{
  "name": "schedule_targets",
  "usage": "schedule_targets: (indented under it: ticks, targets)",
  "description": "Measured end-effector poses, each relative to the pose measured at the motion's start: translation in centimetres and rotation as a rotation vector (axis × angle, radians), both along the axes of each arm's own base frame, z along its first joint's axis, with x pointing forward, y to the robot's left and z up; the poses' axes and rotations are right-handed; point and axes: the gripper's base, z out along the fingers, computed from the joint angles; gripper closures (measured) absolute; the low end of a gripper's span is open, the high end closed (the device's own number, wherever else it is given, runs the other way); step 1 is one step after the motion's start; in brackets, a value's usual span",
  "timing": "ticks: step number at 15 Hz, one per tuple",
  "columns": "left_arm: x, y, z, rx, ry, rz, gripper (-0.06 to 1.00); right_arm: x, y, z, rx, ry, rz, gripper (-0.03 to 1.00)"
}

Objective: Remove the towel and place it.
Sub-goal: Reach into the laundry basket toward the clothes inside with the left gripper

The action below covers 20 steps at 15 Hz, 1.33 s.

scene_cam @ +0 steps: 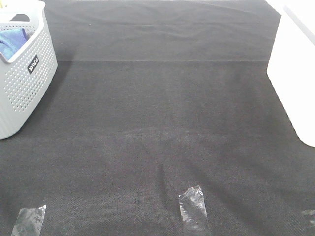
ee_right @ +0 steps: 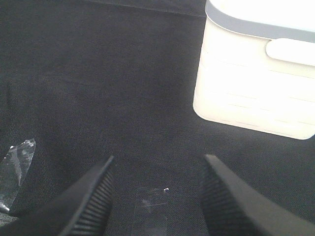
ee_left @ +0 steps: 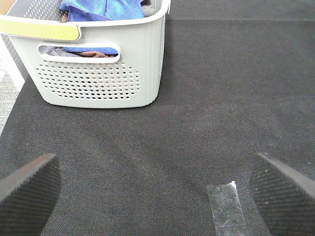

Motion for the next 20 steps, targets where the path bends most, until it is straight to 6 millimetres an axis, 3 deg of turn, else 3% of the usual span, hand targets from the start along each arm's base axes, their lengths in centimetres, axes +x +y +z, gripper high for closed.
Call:
schedule_targets:
  ticks: [3,6,7,8,10,11,13,16,20]
  targets:
    - [-0.1,0.0,0.3,0.039,0.005,-0.020,-0.05,0.0,0.0,0.0,0.000,0.000,0.000,0.42]
    - [0.4,-0.2,5.8,0.176,0.046,-0.112,-0.05,0.0,0.0,0.0,0.000,0.000,0.000,0.42]
    - [1.0,-0.1,6.6,0.195,0.070,-0.127,-0.05,0.0,0.0,0.0,0.000,0.000,0.000,0.42]
    - [2.2,-0.1,8.7,0.230,0.094,-0.150,-0.05,0.0,0.0,0.0,0.000,0.000,0.000,0.42]
    - [6.4,0.2,11.7,0.306,0.182,-0.212,-0.05,0.0,0.0,0.0,0.000,0.000,0.000,0.42]
    - [10.7,0.4,12.9,0.378,0.272,-0.285,-0.05,0.0,0.0,0.0,0.000,0.000,0.000,0.42]
    - [15.9,0.7,14.0,0.520,0.342,-0.408,-0.05,0.0,0.0,0.0,0.000,0.000,0.000,0.42]
    - [24.6,1.7,13.7,0.716,0.454,-0.550,-0.05,0.0,0.0,0.0,0.000,0.000,0.000,0.42]
    - [34.2,3.8,11.3,0.900,0.583,-0.561,-0.05,0.0,0.0,0.0,0.000,0.000,0.000,0.42]
